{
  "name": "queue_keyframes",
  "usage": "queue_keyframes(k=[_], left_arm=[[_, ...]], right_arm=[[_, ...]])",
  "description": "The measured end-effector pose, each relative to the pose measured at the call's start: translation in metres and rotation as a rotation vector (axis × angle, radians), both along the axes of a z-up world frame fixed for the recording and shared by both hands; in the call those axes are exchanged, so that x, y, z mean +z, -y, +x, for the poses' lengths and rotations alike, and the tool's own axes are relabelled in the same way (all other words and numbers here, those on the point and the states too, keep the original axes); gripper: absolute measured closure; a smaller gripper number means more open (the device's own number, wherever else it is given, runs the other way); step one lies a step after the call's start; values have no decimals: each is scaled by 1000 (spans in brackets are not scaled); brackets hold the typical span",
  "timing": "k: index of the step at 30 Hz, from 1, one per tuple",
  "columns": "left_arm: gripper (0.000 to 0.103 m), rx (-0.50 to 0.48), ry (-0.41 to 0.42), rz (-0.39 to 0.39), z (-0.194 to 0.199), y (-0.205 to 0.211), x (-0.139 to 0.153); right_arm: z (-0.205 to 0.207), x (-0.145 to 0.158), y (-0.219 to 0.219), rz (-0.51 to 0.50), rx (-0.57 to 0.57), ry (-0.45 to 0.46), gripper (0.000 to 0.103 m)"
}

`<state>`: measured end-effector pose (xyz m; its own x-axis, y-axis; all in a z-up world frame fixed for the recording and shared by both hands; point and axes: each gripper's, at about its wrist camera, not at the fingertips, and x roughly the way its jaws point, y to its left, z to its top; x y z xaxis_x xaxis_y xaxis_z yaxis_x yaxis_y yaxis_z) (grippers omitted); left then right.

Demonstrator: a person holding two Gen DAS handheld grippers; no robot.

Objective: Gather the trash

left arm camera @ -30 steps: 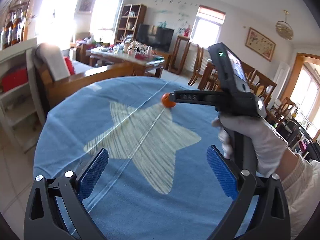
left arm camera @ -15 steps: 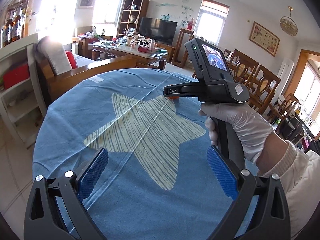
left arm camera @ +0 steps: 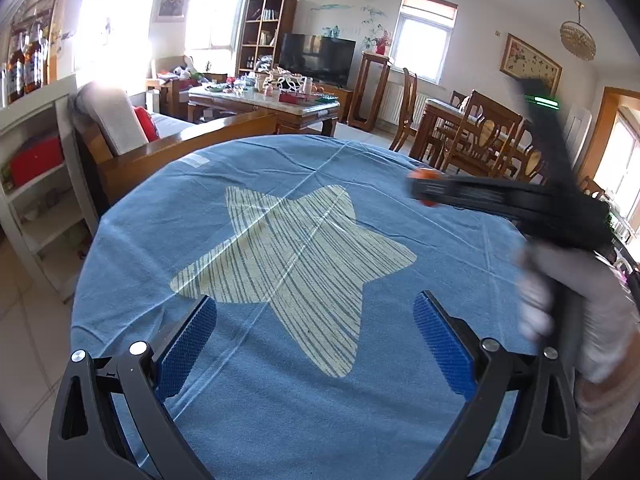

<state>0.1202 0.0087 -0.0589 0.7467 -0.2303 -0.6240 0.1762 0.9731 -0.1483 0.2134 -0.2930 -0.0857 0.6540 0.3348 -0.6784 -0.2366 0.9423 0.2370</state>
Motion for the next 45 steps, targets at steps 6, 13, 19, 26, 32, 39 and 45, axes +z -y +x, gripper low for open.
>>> queue_keyframes(k=[6, 13, 19, 26, 32, 39, 45], left_arm=[[5, -33, 102, 69, -18, 13, 9], [5, -90, 124, 36, -41, 37, 19], [5, -176, 177, 70, -63, 77, 34], [5, -230, 215, 87, -81, 110, 47], [5, -253, 231, 103, -92, 127, 52], [5, -240, 226, 103, -95, 124, 52], [5, -200, 230, 97, -94, 104, 56]], right_arm=[[-106, 27, 86, 86, -128, 73, 66], [-219, 34, 193, 58, -351, 130, 66], [-287, 22, 260, 44, -488, 144, 66], [-336, -7, 331, 42, -637, 107, 66], [-353, -30, 359, 50, -708, 59, 59], [-354, -21, 337, 60, -704, 121, 19], [-325, 1, 278, 50, -547, 199, 5]])
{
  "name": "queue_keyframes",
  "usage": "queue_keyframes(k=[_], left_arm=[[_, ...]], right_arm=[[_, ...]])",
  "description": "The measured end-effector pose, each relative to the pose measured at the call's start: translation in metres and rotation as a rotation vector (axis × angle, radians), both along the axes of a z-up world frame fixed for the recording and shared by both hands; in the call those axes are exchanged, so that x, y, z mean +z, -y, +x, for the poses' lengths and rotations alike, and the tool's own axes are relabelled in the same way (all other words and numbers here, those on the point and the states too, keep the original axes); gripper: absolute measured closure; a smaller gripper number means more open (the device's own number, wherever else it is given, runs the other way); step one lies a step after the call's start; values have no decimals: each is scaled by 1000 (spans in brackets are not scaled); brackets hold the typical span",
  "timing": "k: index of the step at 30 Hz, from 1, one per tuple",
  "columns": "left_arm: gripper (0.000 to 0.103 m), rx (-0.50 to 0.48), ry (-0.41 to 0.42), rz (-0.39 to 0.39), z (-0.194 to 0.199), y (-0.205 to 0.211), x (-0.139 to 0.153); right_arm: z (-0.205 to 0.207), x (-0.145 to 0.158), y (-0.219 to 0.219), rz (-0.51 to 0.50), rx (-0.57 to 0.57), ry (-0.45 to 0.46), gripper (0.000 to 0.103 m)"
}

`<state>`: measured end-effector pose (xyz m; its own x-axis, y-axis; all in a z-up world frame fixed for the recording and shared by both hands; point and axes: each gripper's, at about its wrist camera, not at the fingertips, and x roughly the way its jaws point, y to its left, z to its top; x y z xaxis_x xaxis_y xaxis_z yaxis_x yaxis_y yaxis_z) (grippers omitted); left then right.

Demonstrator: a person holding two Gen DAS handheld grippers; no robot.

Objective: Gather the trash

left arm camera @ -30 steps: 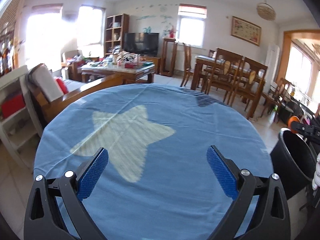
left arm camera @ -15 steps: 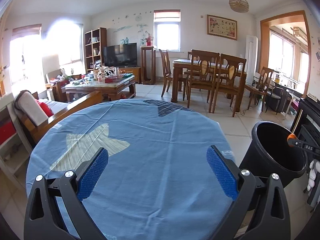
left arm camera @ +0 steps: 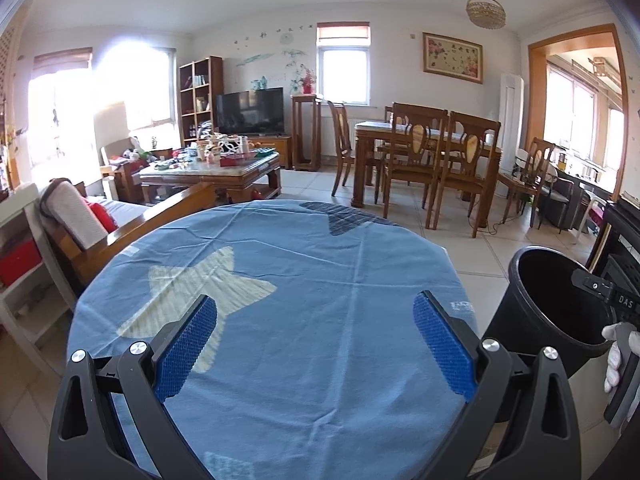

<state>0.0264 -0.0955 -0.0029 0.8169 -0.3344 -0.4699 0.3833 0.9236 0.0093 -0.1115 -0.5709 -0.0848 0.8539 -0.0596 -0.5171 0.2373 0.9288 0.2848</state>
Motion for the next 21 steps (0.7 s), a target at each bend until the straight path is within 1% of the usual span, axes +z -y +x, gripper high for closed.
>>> queue_keyframes(k=[4, 6, 8, 12, 13, 15, 21], left_arm=[[5, 36, 2, -5, 1, -19, 3], [5, 62, 6, -4, 2, -29, 4], [5, 103, 17, -8, 3, -42, 6], [5, 234, 43, 16, 5, -65, 11], [5, 275, 51, 34, 6, -71, 13], [5, 313, 69, 46, 6, -82, 15], [5, 347, 48, -15, 7, -117, 21]], right_arm=[[33, 17, -48, -25, 94, 16, 5], [49, 27, -75, -52, 138, 41, 5], [64, 38, -106, -92, 169, 70, 5], [93, 55, -159, -171, 217, 66, 5], [101, 60, -171, -178, 232, 71, 5], [114, 70, -188, -177, 260, 92, 5], [137, 92, -237, -160, 329, 151, 5]])
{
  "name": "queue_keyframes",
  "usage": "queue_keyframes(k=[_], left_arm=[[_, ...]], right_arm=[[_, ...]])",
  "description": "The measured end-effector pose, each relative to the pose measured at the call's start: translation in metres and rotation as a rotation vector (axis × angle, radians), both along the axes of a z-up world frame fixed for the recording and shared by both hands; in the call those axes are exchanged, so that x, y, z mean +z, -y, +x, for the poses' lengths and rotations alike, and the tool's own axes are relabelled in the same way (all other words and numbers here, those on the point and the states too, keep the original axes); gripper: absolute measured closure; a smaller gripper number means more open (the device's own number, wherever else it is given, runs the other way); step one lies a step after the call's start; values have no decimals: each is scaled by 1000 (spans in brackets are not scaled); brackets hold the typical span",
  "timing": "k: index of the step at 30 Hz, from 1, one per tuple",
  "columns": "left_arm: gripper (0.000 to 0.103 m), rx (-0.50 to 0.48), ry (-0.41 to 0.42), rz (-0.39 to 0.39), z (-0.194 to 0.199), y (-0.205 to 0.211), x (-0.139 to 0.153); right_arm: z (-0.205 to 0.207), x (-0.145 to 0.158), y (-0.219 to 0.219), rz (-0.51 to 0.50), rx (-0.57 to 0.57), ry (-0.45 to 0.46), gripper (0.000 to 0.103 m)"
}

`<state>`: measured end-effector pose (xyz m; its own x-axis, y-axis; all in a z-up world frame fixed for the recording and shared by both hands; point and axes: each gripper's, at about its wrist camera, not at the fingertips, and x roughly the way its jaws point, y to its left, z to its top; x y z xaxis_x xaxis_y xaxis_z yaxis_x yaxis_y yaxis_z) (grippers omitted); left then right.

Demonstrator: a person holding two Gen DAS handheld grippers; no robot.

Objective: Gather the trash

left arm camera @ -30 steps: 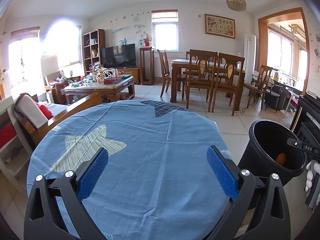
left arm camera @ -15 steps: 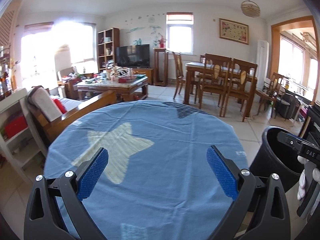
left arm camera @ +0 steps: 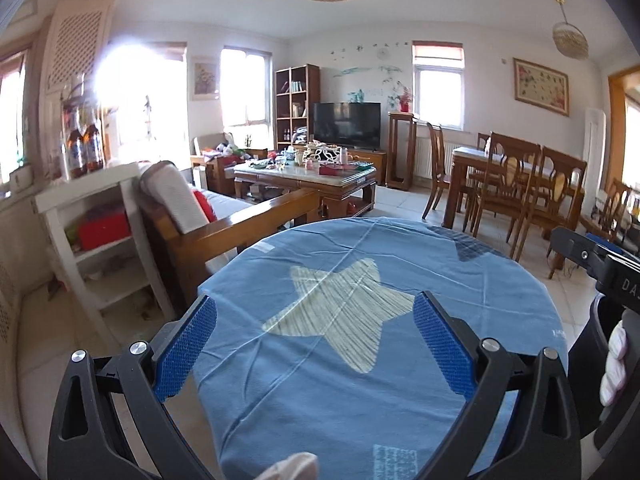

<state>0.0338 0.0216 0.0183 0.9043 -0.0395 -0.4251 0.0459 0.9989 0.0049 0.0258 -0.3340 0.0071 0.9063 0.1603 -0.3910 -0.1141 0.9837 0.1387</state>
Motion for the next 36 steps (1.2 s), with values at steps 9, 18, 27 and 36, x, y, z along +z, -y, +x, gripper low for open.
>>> queue_keyframes(k=[9, 18, 27, 36], left_arm=[[5, 16, 5, -20, 0, -17, 1], [5, 6, 4, -24, -2, -17, 0], [5, 10, 3, -20, -3, -18, 0], [5, -1, 3, -12, -4, -16, 0]], right_arm=[[-5, 3, -40, -25, 56, 9, 5], [-7, 2, -42, -29, 56, 6, 5], [-6, -3, -37, -24, 62, -4, 5], [-4, -7, -35, -21, 54, -12, 5]])
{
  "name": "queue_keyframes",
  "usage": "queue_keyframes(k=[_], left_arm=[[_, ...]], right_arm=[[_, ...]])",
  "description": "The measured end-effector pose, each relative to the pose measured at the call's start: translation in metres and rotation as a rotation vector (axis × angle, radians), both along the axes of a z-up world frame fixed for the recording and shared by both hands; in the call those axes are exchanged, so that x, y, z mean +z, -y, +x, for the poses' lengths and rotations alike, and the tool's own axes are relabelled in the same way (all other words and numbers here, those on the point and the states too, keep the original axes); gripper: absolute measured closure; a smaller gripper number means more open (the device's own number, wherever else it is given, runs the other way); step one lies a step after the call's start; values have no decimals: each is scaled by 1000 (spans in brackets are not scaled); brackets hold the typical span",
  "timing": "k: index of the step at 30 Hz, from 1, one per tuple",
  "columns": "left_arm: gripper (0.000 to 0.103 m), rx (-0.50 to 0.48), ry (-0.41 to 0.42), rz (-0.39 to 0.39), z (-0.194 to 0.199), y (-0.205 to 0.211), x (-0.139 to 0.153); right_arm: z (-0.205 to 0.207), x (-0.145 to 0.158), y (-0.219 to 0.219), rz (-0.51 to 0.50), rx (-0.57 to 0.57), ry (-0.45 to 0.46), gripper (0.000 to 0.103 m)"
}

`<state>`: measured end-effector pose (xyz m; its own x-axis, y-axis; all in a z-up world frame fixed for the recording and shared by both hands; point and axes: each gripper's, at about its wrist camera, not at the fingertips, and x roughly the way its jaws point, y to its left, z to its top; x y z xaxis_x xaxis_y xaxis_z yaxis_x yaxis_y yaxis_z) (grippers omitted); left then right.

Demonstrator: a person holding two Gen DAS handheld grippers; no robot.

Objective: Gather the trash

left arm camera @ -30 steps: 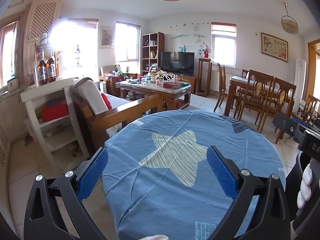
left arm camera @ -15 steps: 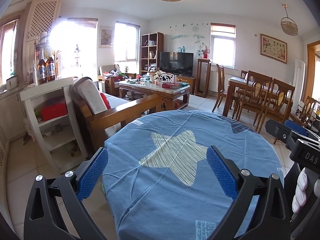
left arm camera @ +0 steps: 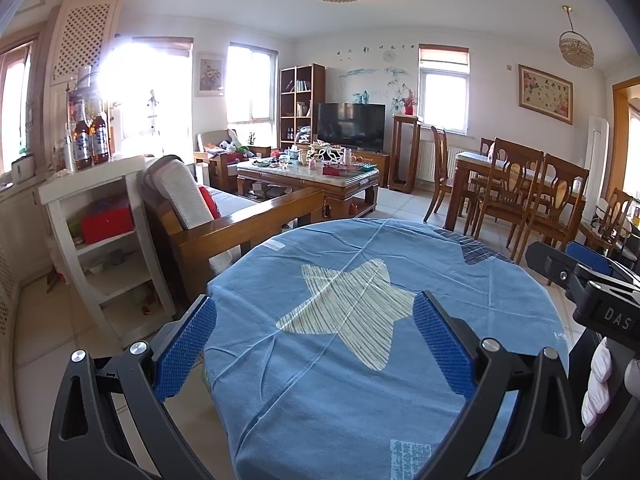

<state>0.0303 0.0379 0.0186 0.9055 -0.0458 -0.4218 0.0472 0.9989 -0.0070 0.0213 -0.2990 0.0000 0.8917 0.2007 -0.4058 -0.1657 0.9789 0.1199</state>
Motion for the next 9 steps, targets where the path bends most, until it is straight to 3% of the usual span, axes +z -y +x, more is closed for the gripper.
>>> queue_keyframes(k=[9], left_arm=[[5, -1, -1, 2, -1, 2, 0]], right_arm=[[-1, -2, 0, 3, -3, -6, 5]])
